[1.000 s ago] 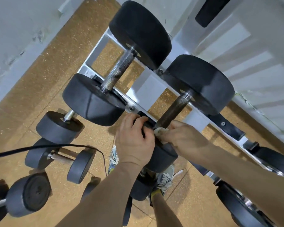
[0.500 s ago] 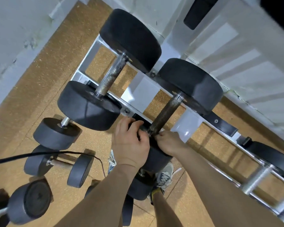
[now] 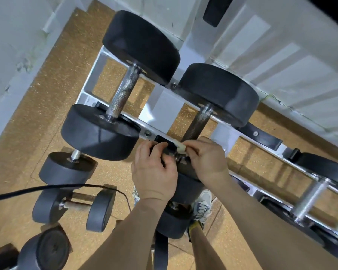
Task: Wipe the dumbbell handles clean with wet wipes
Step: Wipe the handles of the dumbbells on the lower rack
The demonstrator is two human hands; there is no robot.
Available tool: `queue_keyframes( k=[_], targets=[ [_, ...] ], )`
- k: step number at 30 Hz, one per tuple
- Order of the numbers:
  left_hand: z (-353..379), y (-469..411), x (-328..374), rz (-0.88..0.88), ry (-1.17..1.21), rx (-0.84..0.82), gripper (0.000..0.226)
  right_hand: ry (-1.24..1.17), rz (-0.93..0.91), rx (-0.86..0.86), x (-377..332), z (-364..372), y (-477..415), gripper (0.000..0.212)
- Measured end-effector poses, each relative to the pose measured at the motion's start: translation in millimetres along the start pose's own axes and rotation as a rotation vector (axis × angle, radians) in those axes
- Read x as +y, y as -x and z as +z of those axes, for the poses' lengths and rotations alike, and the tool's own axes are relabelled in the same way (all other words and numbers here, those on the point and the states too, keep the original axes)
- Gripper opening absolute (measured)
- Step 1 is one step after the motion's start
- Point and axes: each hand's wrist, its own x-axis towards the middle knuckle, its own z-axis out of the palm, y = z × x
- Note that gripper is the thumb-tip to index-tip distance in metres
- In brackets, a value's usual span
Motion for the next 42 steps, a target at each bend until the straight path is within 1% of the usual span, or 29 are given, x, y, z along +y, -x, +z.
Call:
queue_keyframes(
  k=[1, 3, 4, 5, 6, 7, 9, 12, 13, 14, 16, 17, 19, 20, 22, 24, 25, 26, 27, 28, 30, 31, 32, 34, 35, 37, 39, 41, 42],
  targets=[
    [0, 1, 0, 0.005, 0.004, 0.002, 0.043, -0.017, -0.018, 0.123, 3, -2, -3, 0.018],
    [-1, 1, -1, 0.016, 0.007, -0.001, 0.044, -0.092, 0.048, 0.368, 4, -4, -22, 0.017],
    [-1, 1, -1, 0.017, 0.005, -0.003, 0.045, -0.151, 0.08, 0.462, 1, -5, -31, 0.017],
    [-1, 1, -1, 0.018, 0.004, -0.006, 0.045, -0.196, 0.106, 0.521, -2, -3, -35, 0.017],
    [-1, 0, 0, 0.02, 0.006, -0.01, 0.045, -0.217, 0.135, 0.53, -8, 0, -33, 0.018],
    [-2, 0, 1, 0.022, 0.007, -0.014, 0.046, -0.215, 0.15, 0.496, -11, 5, -26, 0.018],
    [-2, -1, 2, 0.024, 0.003, -0.023, 0.045, -0.185, 0.144, 0.368, -9, 16, -7, 0.017],
    [-4, 0, 2, 0.034, -0.005, -0.038, 0.045, -0.218, 0.175, 0.109, -1, 12, -1, 0.01],
    [-5, 0, 3, 0.026, -0.011, -0.05, 0.046, -0.239, 0.182, 0.101, 1, 8, -6, 0.008],
    [-7, 0, 4, 0.022, -0.025, -0.067, 0.046, -0.276, 0.19, 0.154, -1, 3, -13, 0.006],
    [-9, -2, 5, 0.051, -0.069, -0.123, 0.048, -0.404, 0.267, 0.385, -8, -2, -27, 0.009],
    [-11, -3, 6, 0.081, -0.099, -0.16, 0.049, -0.495, 0.346, 0.514, -12, -2, -33, 0.011],
    [-18, -9, 5, 0.141, -0.174, -0.254, 0.05, -0.715, 0.546, 0.692, -20, 3, -45, 0.017],
    [-21, -13, 6, 0.171, -0.206, -0.296, 0.049, -0.847, 0.648, 0.74, -23, 5, -49, 0.022],
    [-25, -21, 10, 0.246, -0.264, -0.339, 0.049, -1.072, 0.838, 0.778, -28, 5, -55, 0.03],
    [-24, -26, 14, 0.317, -0.277, -0.362, 0.049, -1.271, 0.986, 0.745, -24, 2, -60, 0.03],
    [-23, -26, 16, 0.324, -0.258, -0.364, 0.048, -1.384, 1.019, 0.7, -21, -1, -62, 0.032],
    [-22, -26, 17, 0.31, -0.234, -0.364, 0.049, -1.436, 1.022, 0.644, -17, -4, -63, 0.032],
    [-22, -26, 18, 0.278, -0.205, -0.367, 0.049, -1.41, 1.005, 0.605, -14, -6, -64, 0.031],
    [-21, -27, 18, 0.251, -0.183, -0.371, 0.051, -1.35, 0.986, 0.595, -13, -6, -64, 0.031],
    [-21, -28, 18, 0.212, -0.162, -0.397, 0.051, -1.242, 0.907, 0.657, -15, -3, -55, 0.032],
    [-22, -30, 20, 0.186, -0.137, -0.413, 0.051, -1.147, 0.833, 0.677, -16, 0, -47, 0.032],
    [-23, -33, 23, 0.168, -0.087, -0.429, 0.051, -1.028, 0.748, 0.656, -18, 4, -39, 0.03],
    [-23, -39, 36, 0.218, 0.038, -0.454, 0.049, -0.861, 0.638, 0.596, -22, 10, -30, 0.021],
    [-19, -44, 46, 0.271, 0.068, -0.46, 0.048, -0.837, 0.628, 0.602, -22, 9, -33, 0.017],
    [-5, -59, 63, 0.332, 0.086, -0.462, 0.039, -0.891, 0.684, 0.65, -21, -1, -43, 0.014],
    [11, -72, 74, 0.394, 0.084, -0.41, 0.028, -1.045, 0.765, 0.665, -20, -8, -52, 0.012],
    [23, -80, 78, 0.463, 0.039, -0.33, 0.022, -1.222, 0.762, 0.645, -16, -8, -52, 0.014],
    [27, -83, 79, 0.447, 0.026, -0.3, 0.02, -1.292, 0.738, 0.621, -14, -7, -49, 0.014]
  ],
)
